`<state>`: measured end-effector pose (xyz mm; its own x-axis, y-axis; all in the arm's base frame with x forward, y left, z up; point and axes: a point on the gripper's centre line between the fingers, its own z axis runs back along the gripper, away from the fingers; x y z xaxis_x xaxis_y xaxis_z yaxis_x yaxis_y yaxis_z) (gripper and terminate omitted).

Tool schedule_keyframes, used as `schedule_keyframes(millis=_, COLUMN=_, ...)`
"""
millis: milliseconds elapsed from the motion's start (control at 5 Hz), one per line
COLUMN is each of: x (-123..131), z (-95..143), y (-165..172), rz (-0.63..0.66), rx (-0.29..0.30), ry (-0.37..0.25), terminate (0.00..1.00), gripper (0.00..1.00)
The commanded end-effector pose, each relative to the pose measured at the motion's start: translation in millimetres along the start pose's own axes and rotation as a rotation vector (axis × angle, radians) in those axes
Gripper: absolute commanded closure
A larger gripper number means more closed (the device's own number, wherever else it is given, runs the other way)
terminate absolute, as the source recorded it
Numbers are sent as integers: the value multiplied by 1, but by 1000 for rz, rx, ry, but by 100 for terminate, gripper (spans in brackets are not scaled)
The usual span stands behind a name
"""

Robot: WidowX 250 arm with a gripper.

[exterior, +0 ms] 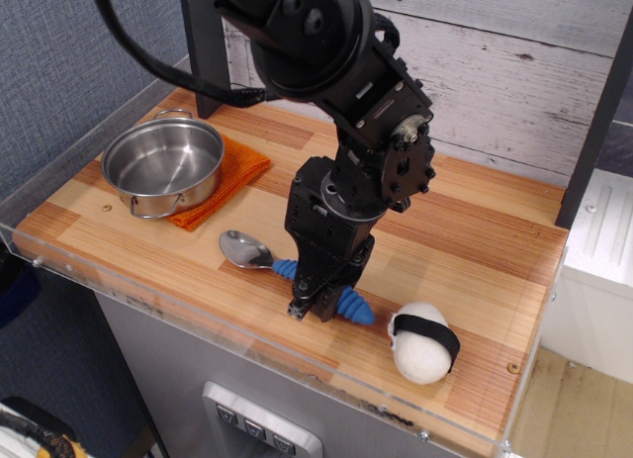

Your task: Move the blue spoon to the lower middle of the table

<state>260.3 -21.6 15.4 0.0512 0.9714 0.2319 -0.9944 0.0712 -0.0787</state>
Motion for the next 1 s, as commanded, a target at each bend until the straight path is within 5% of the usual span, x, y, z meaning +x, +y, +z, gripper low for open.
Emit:
schedule_keyframes(millis=0, x=1, z=22, y=-1, rz=-7, rx=-92, ry=35, terminate=0, gripper=0)
schedule_keyframes(millis=600, x=13, z=51, y=-11, rz=-66, rx=-69, ry=33, terminate=0, gripper=0)
schedule_keyframes(millis=800, x=17, z=74, y=-12, rz=-57, rx=-93, ry=39, terminate=100, gripper=0)
